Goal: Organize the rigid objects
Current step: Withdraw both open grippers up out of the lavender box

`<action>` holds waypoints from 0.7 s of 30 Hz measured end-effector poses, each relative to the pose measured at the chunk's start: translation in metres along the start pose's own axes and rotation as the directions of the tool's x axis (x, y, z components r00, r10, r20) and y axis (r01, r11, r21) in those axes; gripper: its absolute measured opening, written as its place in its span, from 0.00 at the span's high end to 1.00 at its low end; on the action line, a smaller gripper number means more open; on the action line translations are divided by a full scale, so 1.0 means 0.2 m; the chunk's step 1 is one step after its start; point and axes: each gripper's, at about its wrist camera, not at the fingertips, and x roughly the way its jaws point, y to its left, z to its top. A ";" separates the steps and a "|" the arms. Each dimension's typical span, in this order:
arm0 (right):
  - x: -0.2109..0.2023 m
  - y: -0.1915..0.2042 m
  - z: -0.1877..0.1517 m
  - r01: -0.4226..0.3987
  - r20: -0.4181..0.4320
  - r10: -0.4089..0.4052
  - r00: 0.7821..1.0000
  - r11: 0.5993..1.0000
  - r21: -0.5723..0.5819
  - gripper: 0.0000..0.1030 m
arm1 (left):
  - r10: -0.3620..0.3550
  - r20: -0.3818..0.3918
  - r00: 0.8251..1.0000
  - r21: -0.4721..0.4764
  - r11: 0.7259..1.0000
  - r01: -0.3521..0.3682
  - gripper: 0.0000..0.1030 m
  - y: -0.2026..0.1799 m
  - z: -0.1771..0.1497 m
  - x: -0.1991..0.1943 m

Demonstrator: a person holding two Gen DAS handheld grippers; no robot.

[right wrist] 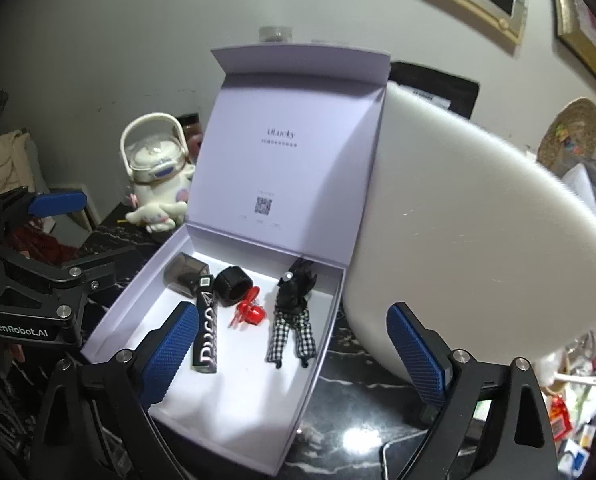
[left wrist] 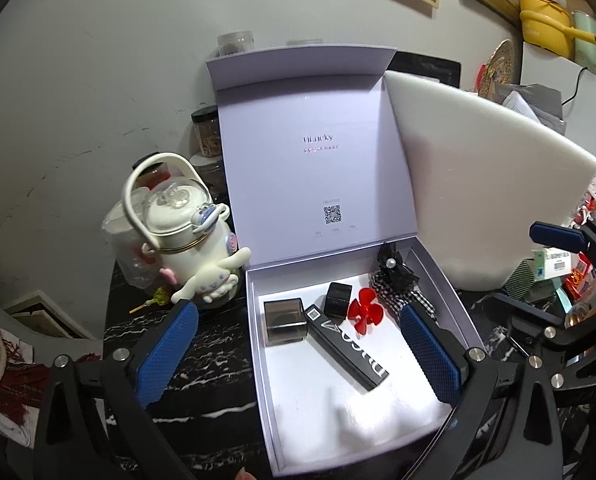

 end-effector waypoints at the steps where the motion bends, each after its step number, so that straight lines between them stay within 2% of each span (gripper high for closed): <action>1: -0.03 0.00 0.00 0.003 0.008 -0.003 1.000 1.000 -0.001 0.04 | 0.000 0.006 1.000 0.001 1.000 0.000 0.00 0.00 -0.01 -0.03; 12: -0.30 0.07 -0.08 0.025 0.068 -0.024 0.997 1.000 -0.010 0.03 | 0.017 0.058 0.998 0.002 1.000 -0.017 0.00 -0.02 -0.11 -0.32; 21: -0.48 0.16 -0.18 0.038 0.088 -0.035 0.996 0.999 -0.026 0.03 | -0.005 0.070 0.998 -0.004 1.000 0.005 0.00 -0.06 -0.24 -0.50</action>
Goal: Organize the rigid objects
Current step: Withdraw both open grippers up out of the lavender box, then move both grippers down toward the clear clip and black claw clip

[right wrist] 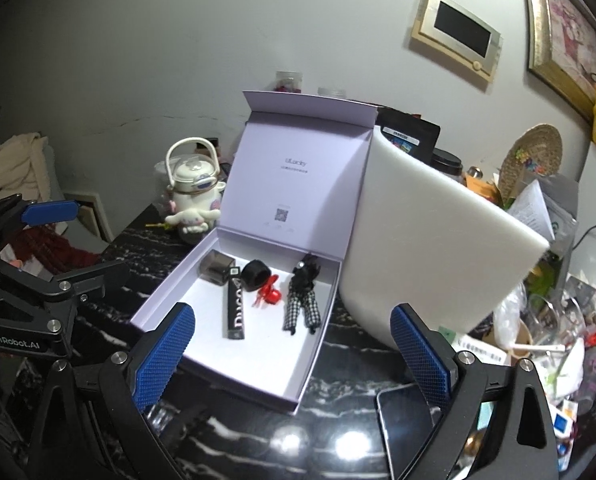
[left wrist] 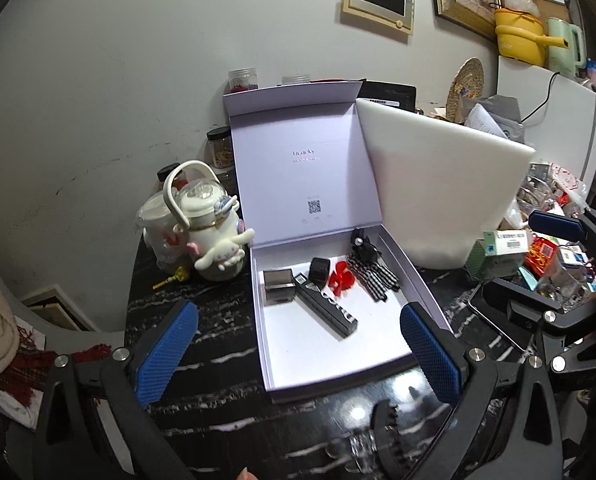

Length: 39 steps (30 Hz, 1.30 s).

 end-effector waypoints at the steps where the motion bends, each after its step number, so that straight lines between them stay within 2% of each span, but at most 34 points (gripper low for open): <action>1: -0.02 0.01 -0.01 0.001 0.003 -0.001 1.000 1.000 -0.001 0.03 | -0.002 -0.001 1.000 -0.004 1.000 0.002 0.00 0.00 -0.01 -0.01; 14: -0.19 0.13 -0.19 -0.023 0.006 0.023 1.000 1.000 -0.006 0.02 | -0.024 -0.037 0.999 -0.050 0.999 0.023 0.00 0.01 -0.24 -0.15; 18: -0.19 0.17 -0.26 -0.042 -0.012 0.042 0.999 0.999 -0.003 0.02 | -0.021 -0.056 0.998 -0.023 1.000 0.020 0.00 -0.01 -0.30 -0.16; 28: -0.18 0.22 -0.43 -0.084 -0.017 0.084 0.996 0.996 0.034 0.02 | -0.034 -0.113 0.993 -0.020 0.999 0.032 0.00 -0.02 -0.46 -0.10; 39: -0.06 0.28 -0.62 -0.158 -0.108 0.164 0.980 0.986 0.059 0.02 | -0.047 -0.190 0.981 -0.037 0.998 0.041 0.00 -0.04 -0.62 0.02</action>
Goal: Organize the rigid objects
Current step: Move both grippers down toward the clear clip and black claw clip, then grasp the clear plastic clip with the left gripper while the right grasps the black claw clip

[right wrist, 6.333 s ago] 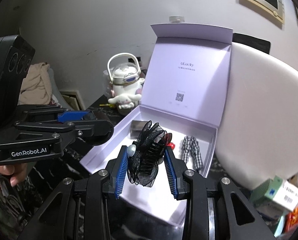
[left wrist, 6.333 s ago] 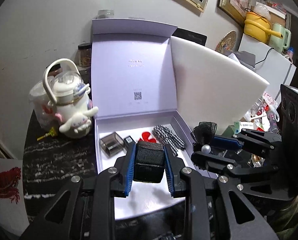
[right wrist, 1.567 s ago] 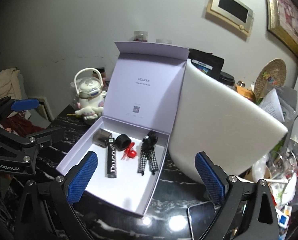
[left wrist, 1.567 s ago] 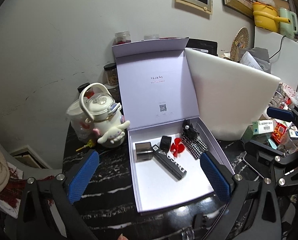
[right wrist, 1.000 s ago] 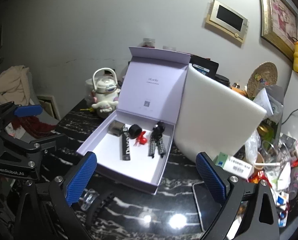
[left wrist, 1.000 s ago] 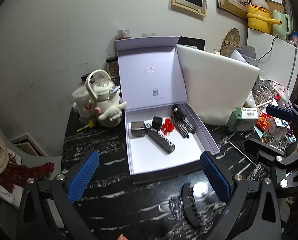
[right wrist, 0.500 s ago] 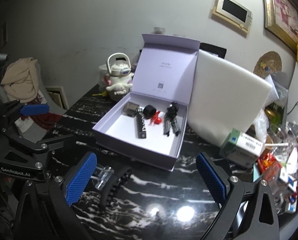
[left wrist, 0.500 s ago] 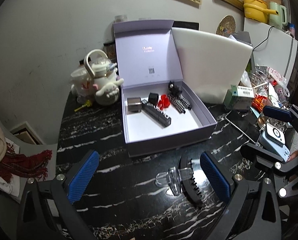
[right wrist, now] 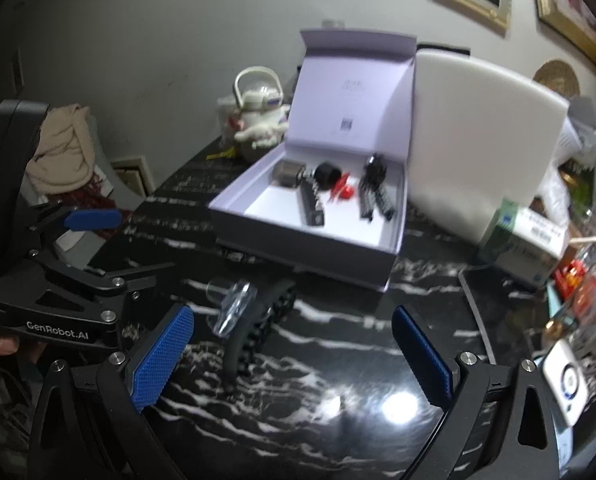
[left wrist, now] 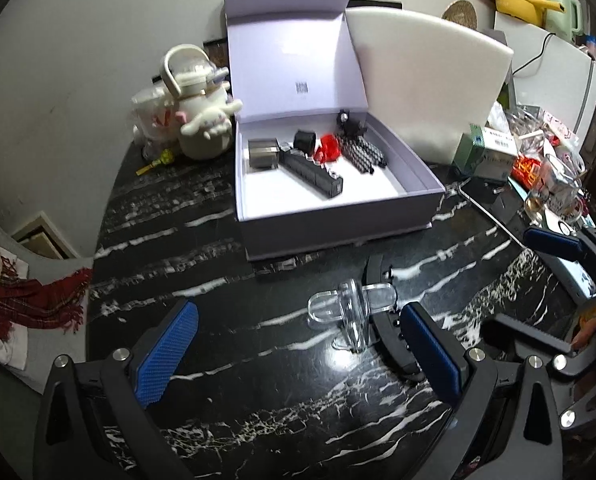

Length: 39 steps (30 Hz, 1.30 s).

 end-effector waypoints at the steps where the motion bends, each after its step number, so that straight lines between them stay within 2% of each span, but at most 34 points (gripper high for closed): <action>1: 0.02 0.00 -0.01 -0.006 -0.009 0.006 1.000 1.000 0.003 0.02 | -0.009 -0.008 1.000 -0.005 1.000 0.009 0.00 0.00 -0.01 0.01; 12: 0.22 0.03 -0.11 -0.073 -0.102 0.076 0.992 0.997 0.031 0.02 | -0.050 -0.035 0.998 -0.056 0.997 0.048 0.00 0.08 -0.11 0.12; 18: 0.34 0.06 -0.13 -0.094 -0.151 0.097 0.984 0.995 0.024 0.10 | -0.065 -0.049 0.997 -0.067 0.996 0.062 0.00 0.11 -0.11 0.18; 23: 0.43 0.05 -0.13 -0.123 -0.200 0.133 0.971 0.990 0.064 0.26 | -0.062 -0.052 0.997 -0.063 0.996 0.059 0.00 0.12 -0.10 0.22; 26: 0.43 0.04 -0.13 -0.119 -0.183 0.128 0.975 0.991 0.059 0.33 | -0.077 -0.049 0.996 -0.065 0.995 0.074 0.00 0.13 -0.09 0.24; 32: 0.43 -0.01 -0.13 -0.124 -0.174 0.138 0.975 0.988 0.090 0.71 | -0.132 -0.050 0.990 -0.059 0.990 0.129 0.00 0.08 -0.08 0.27; 39: 0.38 -0.10 -0.16 -0.085 -0.173 0.099 0.980 0.993 0.085 0.72 | -0.164 -0.067 0.984 -0.030 0.986 0.163 0.00 -0.03 -0.06 0.33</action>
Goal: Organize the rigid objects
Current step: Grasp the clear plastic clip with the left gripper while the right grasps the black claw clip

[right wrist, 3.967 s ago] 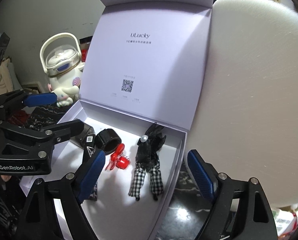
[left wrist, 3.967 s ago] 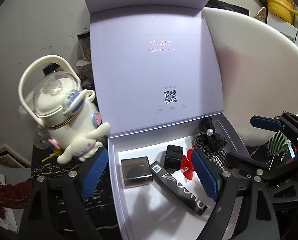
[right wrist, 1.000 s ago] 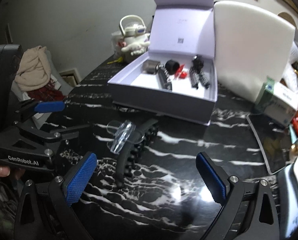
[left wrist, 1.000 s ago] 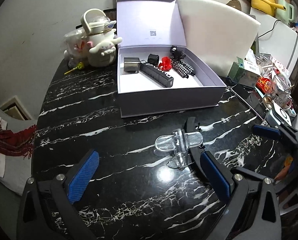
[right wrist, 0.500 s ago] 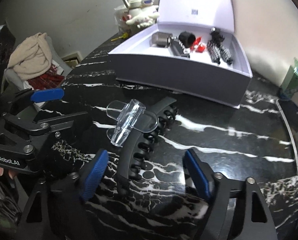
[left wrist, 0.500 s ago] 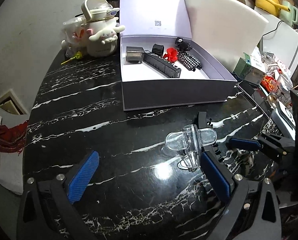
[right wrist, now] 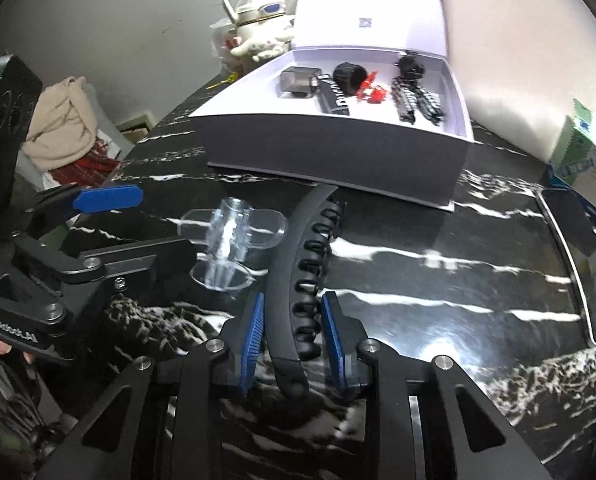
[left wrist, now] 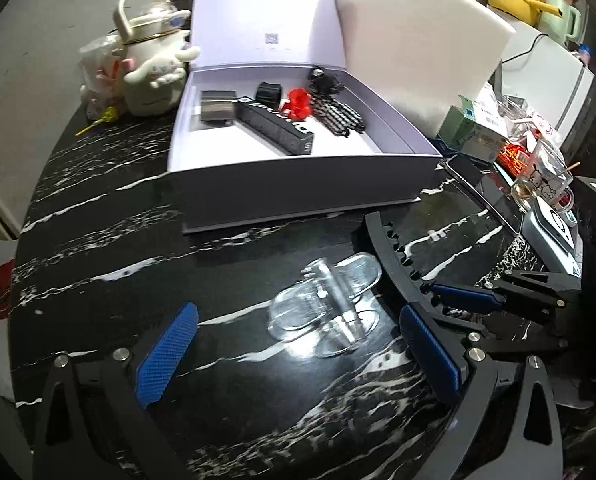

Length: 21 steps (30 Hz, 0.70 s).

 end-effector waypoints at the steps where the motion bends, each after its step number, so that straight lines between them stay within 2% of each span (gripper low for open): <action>1: 0.00 -0.01 0.00 0.009 0.000 -0.009 1.000 1.000 0.005 0.72 | -0.003 -0.002 1.000 0.003 1.000 0.003 0.00 -0.02 0.00 0.01; 6: -0.05 -0.10 -0.04 0.028 -0.005 -0.028 1.000 0.999 0.028 0.72 | 0.003 -0.013 1.000 0.004 1.000 -0.003 0.00 -0.06 0.02 0.08; 11: -0.08 -0.14 -0.07 0.037 -0.002 -0.037 0.999 0.999 0.039 0.72 | 0.054 -0.027 0.998 0.035 0.998 -0.053 0.00 -0.10 0.03 0.15; 14: -0.09 -0.14 -0.07 0.036 0.002 -0.036 0.999 0.999 0.039 0.72 | 0.047 -0.028 0.999 0.049 0.998 -0.045 0.03 -0.12 0.03 0.17; 18: -0.08 -0.14 -0.06 0.039 0.000 -0.039 0.999 0.999 0.035 0.72 | 0.035 -0.047 0.998 0.059 0.998 -0.032 0.20 -0.13 0.02 0.19; 21: -0.08 -0.14 -0.06 0.039 0.000 -0.039 0.999 0.999 0.034 0.71 | 0.063 -0.040 0.997 0.079 0.995 -0.060 0.29 -0.14 0.01 0.20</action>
